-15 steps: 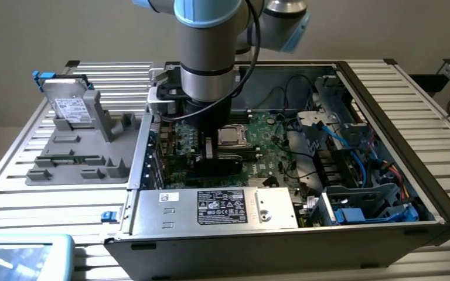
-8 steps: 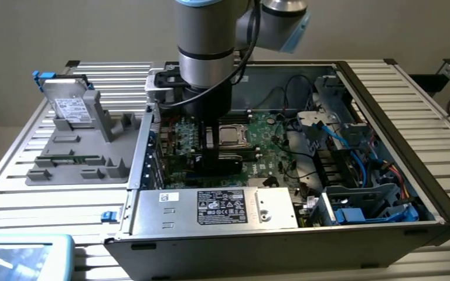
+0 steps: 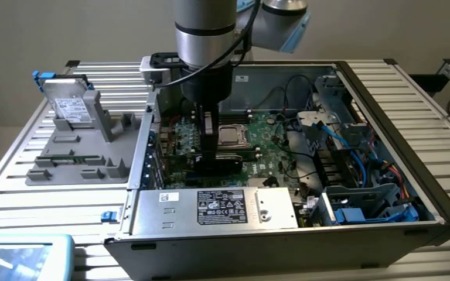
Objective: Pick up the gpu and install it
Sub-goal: 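Insert the gpu into the slot, then press down on the gpu until it lock into place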
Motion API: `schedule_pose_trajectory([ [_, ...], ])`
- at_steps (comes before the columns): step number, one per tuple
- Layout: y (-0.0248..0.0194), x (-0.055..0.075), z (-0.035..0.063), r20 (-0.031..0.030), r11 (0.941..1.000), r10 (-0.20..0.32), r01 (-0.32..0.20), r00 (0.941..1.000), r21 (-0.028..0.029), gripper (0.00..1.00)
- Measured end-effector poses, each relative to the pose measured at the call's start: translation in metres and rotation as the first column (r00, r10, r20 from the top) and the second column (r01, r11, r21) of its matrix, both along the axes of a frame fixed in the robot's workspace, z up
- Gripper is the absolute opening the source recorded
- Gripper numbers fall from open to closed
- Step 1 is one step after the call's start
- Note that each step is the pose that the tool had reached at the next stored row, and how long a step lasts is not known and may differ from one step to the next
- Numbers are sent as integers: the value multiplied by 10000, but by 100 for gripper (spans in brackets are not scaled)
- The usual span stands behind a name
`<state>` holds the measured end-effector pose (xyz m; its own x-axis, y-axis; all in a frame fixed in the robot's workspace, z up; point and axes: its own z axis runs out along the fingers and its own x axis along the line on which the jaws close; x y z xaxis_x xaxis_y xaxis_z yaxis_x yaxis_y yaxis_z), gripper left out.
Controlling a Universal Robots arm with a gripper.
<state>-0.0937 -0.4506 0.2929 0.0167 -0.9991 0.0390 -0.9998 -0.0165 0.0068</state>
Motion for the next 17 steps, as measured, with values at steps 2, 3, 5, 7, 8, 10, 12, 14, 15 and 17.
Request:
schedule_pose_trajectory([
  [2,0,0,6,-58,10000,0,0,10000,2,49],
  [3,0,0,6,-58,10000,0,0,10000,2,49],
  [5,0,1,7,-59,10000,1,-1,10000,1,49],
  [7,0,1,7,-60,10000,1,-1,10000,0,49],
  [8,0,1,7,-60,10000,1,-1,10000,0,49],
  [10,0,1,7,-60,10000,1,-1,10000,0,49],
  [12,0,1,7,-60,10000,1,-1,10000,0,47],
  [14,0,1,7,-60,10000,1,-1,10000,0,40],
  [15,0,1,7,-60,10000,1,-1,10000,0,34],
  [17,0,1,7,-60,10000,1,-1,10000,0,28],
])
